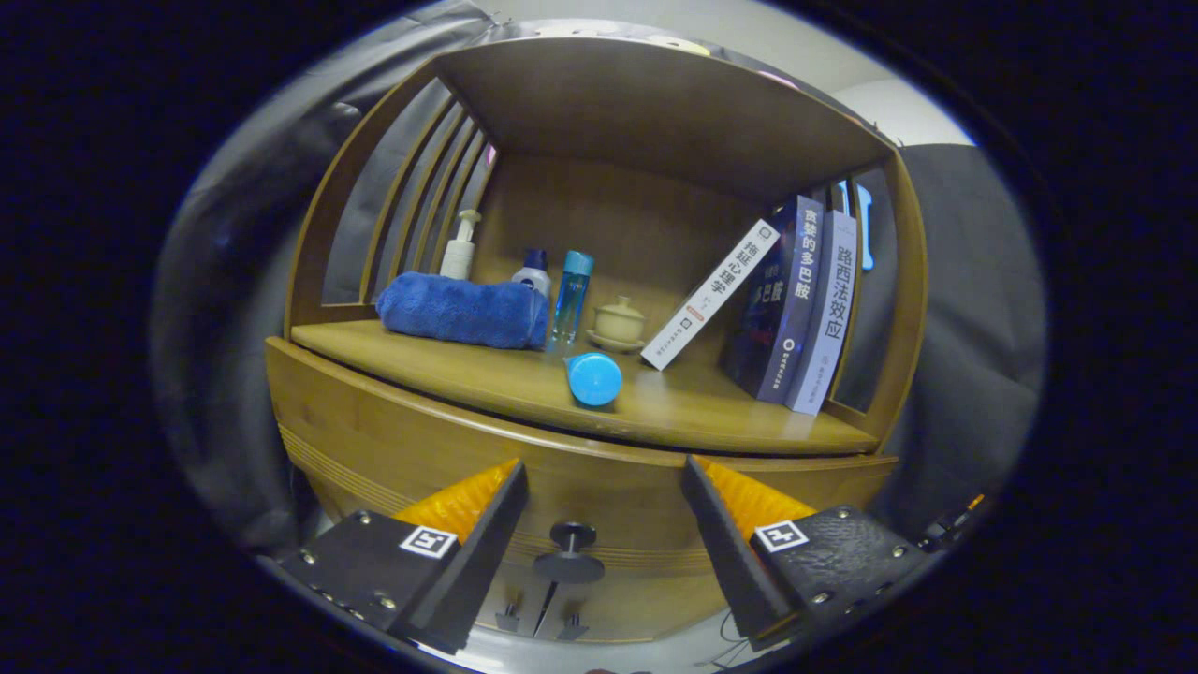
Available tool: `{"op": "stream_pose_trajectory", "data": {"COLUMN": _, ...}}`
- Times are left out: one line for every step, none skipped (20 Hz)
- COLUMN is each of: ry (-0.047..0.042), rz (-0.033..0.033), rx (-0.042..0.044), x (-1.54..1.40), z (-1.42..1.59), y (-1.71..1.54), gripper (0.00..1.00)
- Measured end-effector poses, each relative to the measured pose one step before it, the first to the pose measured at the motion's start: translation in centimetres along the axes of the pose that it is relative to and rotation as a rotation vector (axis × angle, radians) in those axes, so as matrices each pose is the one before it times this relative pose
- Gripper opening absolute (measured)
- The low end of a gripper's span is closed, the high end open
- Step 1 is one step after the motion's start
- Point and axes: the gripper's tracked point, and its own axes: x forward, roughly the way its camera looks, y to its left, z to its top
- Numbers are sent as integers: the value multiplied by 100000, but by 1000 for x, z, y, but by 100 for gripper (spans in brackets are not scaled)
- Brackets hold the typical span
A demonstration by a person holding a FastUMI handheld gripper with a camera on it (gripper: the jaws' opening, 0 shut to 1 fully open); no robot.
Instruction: Pull open the drawer, take out the items inside it, and place them on the countertop above the cabinet.
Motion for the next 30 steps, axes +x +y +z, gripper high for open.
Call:
{"op": "stream_pose_trajectory", "data": {"ry": 117, "rz": -21, "rx": -10, "x": 161, "z": -63, "y": -15, "gripper": 100}}
{"op": "stream_pose_trajectory", "data": {"ry": 288, "rz": -17, "rx": 217, "x": 133, "z": 33, "y": 43, "gripper": 100}}
{"op": "stream_pose_trajectory", "data": {"ry": 212, "rz": -6, "rx": 356, "x": 162, "z": -44, "y": 0, "gripper": 100}}
{"op": "stream_pose_trajectory", "data": {"ry": 82, "rz": -16, "rx": 174, "x": 198, "z": 70, "y": 12, "gripper": 100}}
{"op": "stream_pose_trajectory", "data": {"ry": 16, "rz": -1, "rx": -55, "x": 182, "z": 1, "y": 86, "gripper": 100}}
{"op": "stream_pose_trajectory", "data": {"ry": -106, "rz": -60, "rx": -98, "x": 134, "z": 47, "y": -37, "gripper": 100}}
{"op": "stream_pose_trajectory", "data": {"ry": 75, "rz": 150, "rx": -25, "x": 158, "z": -111, "y": 66, "gripper": 100}}
{"op": "stream_pose_trajectory", "data": {"ry": -564, "rz": 11, "rx": -167, "x": -47, "z": 121, "y": -53, "gripper": 100}}
{"op": "stream_pose_trajectory", "data": {"ry": -510, "rz": 102, "rx": -463, "x": -11, "z": -95, "y": 33, "gripper": 100}}
{"op": "stream_pose_trajectory", "data": {"ry": -376, "rz": 43, "rx": -910, "x": 47, "z": -52, "y": 76, "gripper": 100}}
{"op": "stream_pose_trajectory", "data": {"ry": 750, "rz": -705, "rx": -813, "x": -89, "z": -219, "y": -231, "gripper": 100}}
{"op": "stream_pose_trajectory", "data": {"ry": 340, "rz": 961, "rx": 444, "x": -345, "z": -17, "y": 70, "gripper": 99}}
{"op": "stream_pose_trajectory", "data": {"ry": -259, "rz": 1656, "rx": 1242, "x": -324, "z": 349, "y": 354, "gripper": 98}}
{"op": "stream_pose_trajectory", "data": {"ry": -1062, "rz": 1209, "rx": 1218, "x": -614, "z": 644, "y": 42, "gripper": 97}}
{"op": "stream_pose_trajectory", "data": {"ry": -1909, "rz": 1707, "rx": 1174, "x": -889, "z": 966, "y": -10, "gripper": 97}}
{"op": "stream_pose_trajectory", "data": {"ry": -2017, "rz": 2286, "rx": 1403, "x": -1133, "z": 1207, "y": 104, "gripper": 97}}
{"op": "stream_pose_trajectory", "data": {"ry": -1966, "rz": 1950, "rx": 1834, "x": -1269, "z": 1286, "y": 37, "gripper": 97}}
{"op": "stream_pose_trajectory", "data": {"ry": -1661, "rz": 1615, "rx": 1922, "x": -1444, "z": 1427, "y": -117, "gripper": 97}}
{"op": "stream_pose_trajectory", "data": {"ry": -1855, "rz": 1342, "rx": 2203, "x": -1497, "z": 1436, "y": -135, "gripper": 97}}
{"op": "stream_pose_trajectory", "data": {"ry": -2008, "rz": 756, "rx": 1757, "x": -1389, "z": 1561, "y": -323, "gripper": 97}}
{"op": "stream_pose_trajectory", "data": {"ry": -2064, "rz": 462, "rx": 1474, "x": -1297, "z": 1487, "y": -514, "gripper": 96}}
{"op": "stream_pose_trajectory", "data": {"ry": -1747, "rz": 191, "rx": 1325, "x": -1274, "z": 1410, "y": -453, "gripper": 96}}
{"op": "stream_pose_trajectory", "data": {"ry": -2019, "rz": 81, "rx": 1119, "x": -1471, "z": 1348, "y": -479, "gripper": 96}}
{"op": "stream_pose_trajectory", "data": {"ry": -1666, "rz": 227, "rx": 556, "x": -1024, "z": 1410, "y": -98, "gripper": 96}}
{"op": "stream_pose_trajectory", "data": {"ry": -1654, "rz": -290, "rx": 164, "x": -1220, "z": 956, "y": -536, "gripper": 96}}
{"op": "stream_pose_trajectory", "data": {"ry": -1596, "rz": -70, "rx": 92, "x": -1262, "z": 903, "y": -436, "gripper": 96}}
{"op": "stream_pose_trajectory", "data": {"ry": -1314, "rz": -141, "rx": -212, "x": -1009, "z": 755, "y": -408, "gripper": 96}}
{"op": "stream_pose_trajectory", "data": {"ry": -794, "rz": -648, "rx": -73, "x": -1097, "z": 572, "y": -495, "gripper": 96}}
{"op": "stream_pose_trajectory", "data": {"ry": -307, "rz": -433, "rx": 505, "x": -980, "z": 246, "y": -445, "gripper": 96}}
{"op": "stream_pose_trajectory", "data": {"ry": -585, "rz": -90, "rx": 885, "x": -1058, "z": 309, "y": -169, "gripper": 96}}
